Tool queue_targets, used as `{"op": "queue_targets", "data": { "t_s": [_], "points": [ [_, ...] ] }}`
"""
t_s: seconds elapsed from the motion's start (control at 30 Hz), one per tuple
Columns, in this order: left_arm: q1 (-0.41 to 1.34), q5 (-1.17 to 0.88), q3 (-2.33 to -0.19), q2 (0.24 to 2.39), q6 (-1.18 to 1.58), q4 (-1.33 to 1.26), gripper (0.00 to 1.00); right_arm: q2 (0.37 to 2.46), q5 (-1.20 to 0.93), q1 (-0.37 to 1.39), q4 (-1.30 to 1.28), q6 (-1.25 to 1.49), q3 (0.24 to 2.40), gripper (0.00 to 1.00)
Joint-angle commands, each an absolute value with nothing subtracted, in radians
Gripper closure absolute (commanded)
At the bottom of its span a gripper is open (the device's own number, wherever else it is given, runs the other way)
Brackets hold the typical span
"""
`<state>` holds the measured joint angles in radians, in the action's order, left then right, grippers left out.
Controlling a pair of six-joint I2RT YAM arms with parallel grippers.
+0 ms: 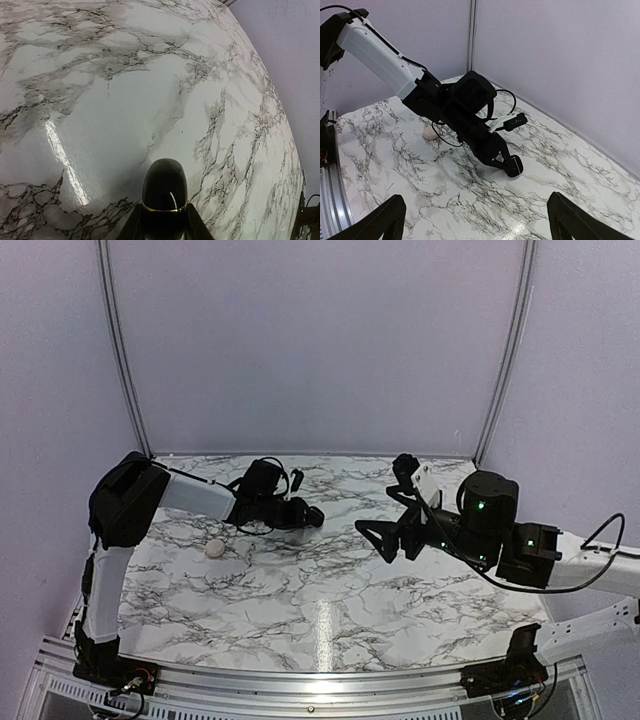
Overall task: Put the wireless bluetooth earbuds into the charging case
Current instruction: Place the charging case with the earbuds at the center of the board.
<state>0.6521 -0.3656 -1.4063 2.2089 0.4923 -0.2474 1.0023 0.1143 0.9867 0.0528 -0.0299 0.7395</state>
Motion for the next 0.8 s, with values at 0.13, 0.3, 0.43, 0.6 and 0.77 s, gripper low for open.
{"op": "queue_targets", "data": {
  "t_s": [0.13,0.3,0.43,0.6,0.77],
  "points": [
    [0.641,-0.341,-1.515,2.291,0.526,-0.107,1.0,0.959,0.089,0.979,0.124,-0.066,0.712,0.02],
    [0.64,-0.278,-1.503,2.28,0.517,-0.054,0.83,0.954,0.075,0.978,0.126,-0.075,0.705,0.01],
    [0.637,-0.222,-1.5,2.256,0.499,-0.01,0.65,0.953,0.064,0.978,0.133,-0.078,0.704,0.01],
    [0.631,-0.178,-1.506,2.204,0.45,0.044,0.47,0.977,0.061,0.979,0.113,-0.085,0.731,0.01],
    [0.624,-0.129,-1.509,2.103,0.388,0.105,0.36,0.998,0.052,0.977,0.079,-0.094,0.774,0.02]
  ]
}}
